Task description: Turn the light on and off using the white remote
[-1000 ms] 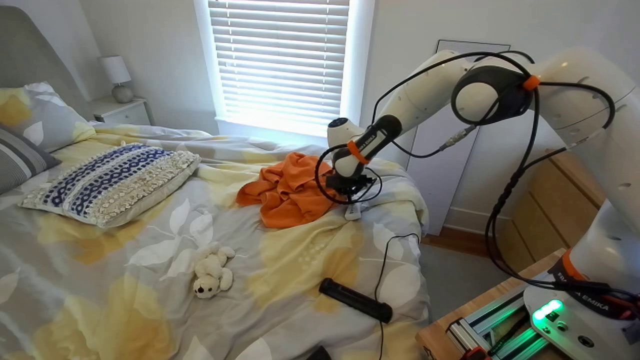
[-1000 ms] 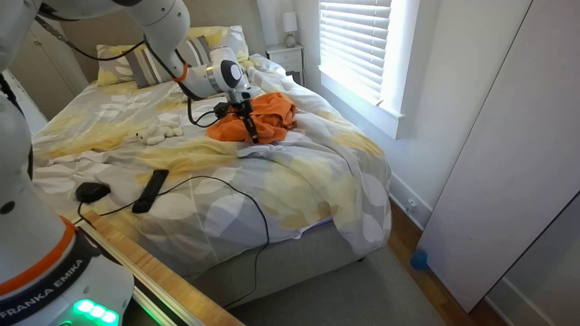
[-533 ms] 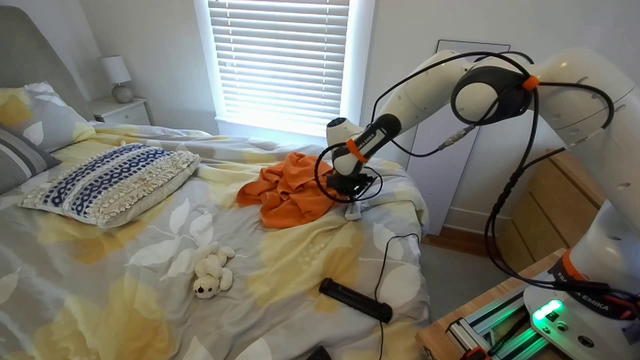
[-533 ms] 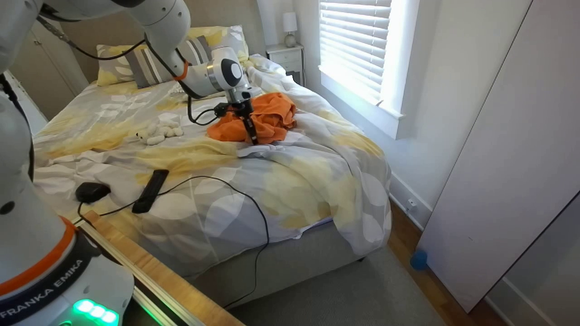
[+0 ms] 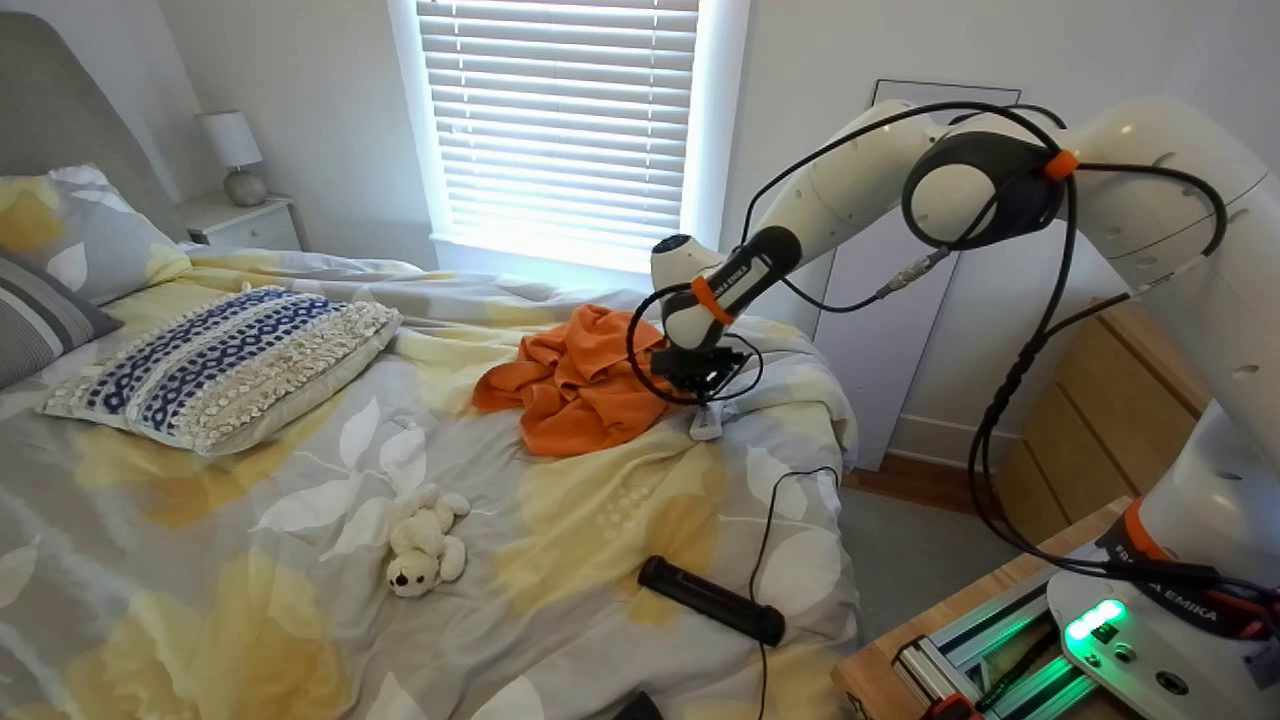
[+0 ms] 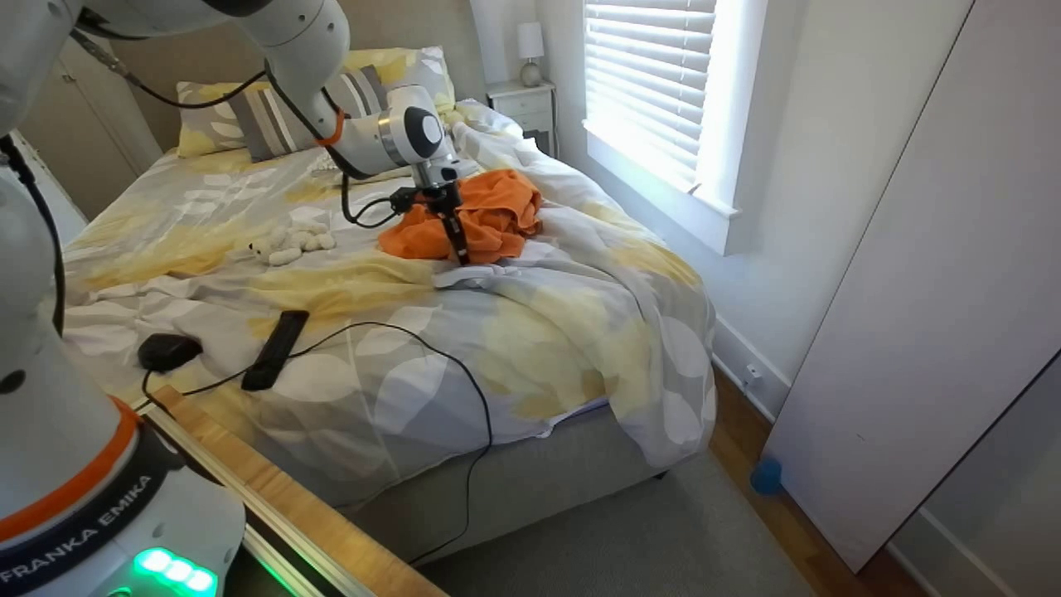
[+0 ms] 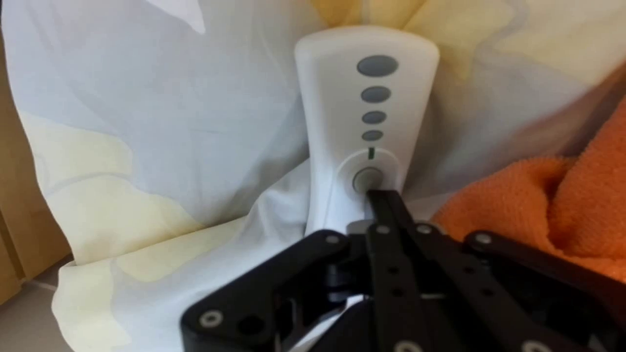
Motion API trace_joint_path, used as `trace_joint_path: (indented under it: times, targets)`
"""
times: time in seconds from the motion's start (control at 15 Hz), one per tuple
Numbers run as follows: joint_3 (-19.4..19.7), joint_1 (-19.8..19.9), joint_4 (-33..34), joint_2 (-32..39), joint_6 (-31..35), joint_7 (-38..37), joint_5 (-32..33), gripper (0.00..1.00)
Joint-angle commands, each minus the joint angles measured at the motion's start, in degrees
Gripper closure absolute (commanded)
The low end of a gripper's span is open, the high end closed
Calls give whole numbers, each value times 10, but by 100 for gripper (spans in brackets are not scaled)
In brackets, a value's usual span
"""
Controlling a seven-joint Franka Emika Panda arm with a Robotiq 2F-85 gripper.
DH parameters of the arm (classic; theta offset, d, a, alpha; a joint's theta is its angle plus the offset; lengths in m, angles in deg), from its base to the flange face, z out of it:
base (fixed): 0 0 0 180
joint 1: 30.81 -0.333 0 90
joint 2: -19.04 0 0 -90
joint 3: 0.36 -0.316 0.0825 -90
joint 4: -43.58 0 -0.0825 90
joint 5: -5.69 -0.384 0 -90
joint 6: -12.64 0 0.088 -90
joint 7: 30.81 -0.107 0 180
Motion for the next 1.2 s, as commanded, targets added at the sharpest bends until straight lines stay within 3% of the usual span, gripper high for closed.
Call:
trace_joint_path:
  times: [0.0, 0.67, 1.13]
  targets:
    - [-14, 10, 15, 9, -20, 0, -10, 100]
    - [-16, 15, 11, 22, -19, -2, -11, 100]
    - [-23, 29, -13, 45, 57, -7, -29, 100]
